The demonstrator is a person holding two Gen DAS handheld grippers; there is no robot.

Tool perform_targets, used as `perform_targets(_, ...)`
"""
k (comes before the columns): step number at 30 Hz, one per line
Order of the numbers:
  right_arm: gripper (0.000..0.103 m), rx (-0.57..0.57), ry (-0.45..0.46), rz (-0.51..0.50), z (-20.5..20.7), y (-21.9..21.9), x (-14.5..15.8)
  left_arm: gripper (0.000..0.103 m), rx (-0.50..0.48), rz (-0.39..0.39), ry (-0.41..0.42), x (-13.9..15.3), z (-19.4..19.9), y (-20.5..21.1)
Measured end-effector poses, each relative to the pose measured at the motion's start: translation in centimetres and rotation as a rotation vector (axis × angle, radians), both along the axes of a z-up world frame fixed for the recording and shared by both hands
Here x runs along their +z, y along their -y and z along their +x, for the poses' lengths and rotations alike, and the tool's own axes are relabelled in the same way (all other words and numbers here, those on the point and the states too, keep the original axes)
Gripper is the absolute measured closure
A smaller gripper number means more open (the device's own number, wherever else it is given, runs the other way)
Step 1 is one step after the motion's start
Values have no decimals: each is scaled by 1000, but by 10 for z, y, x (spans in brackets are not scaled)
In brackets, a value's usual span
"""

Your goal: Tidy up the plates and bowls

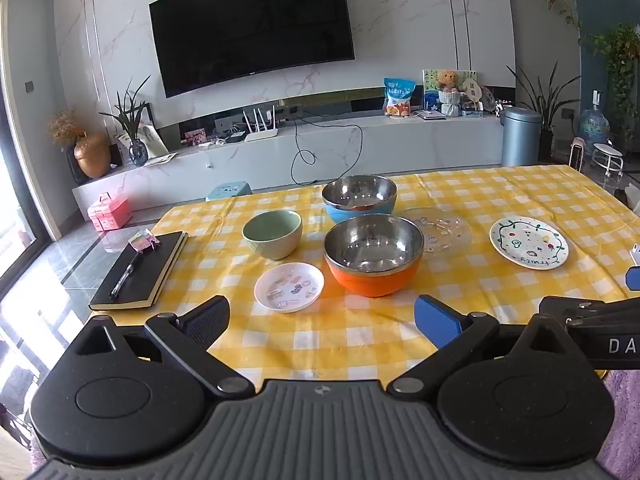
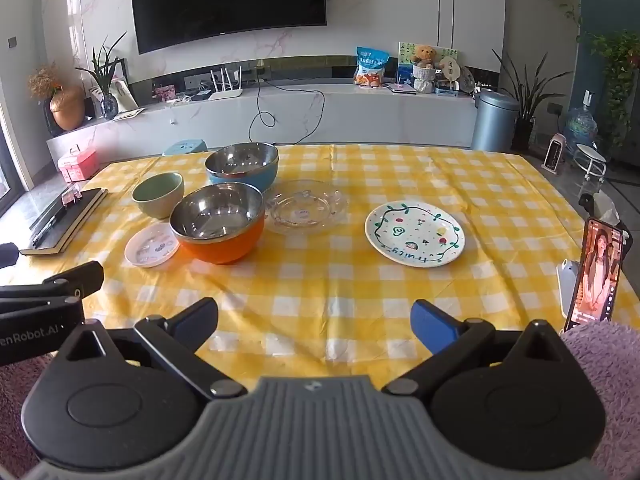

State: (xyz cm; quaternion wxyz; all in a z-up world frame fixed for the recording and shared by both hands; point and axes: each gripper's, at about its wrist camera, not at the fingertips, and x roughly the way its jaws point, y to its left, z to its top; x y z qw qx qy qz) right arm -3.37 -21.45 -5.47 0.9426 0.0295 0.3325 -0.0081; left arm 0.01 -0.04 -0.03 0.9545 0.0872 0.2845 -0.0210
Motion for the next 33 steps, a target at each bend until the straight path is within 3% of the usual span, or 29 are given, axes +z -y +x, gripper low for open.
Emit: perform_targets(33, 3, 0, 12, -22, -2, -5, -1, 0, 5, 9, 17, 5, -5, 3)
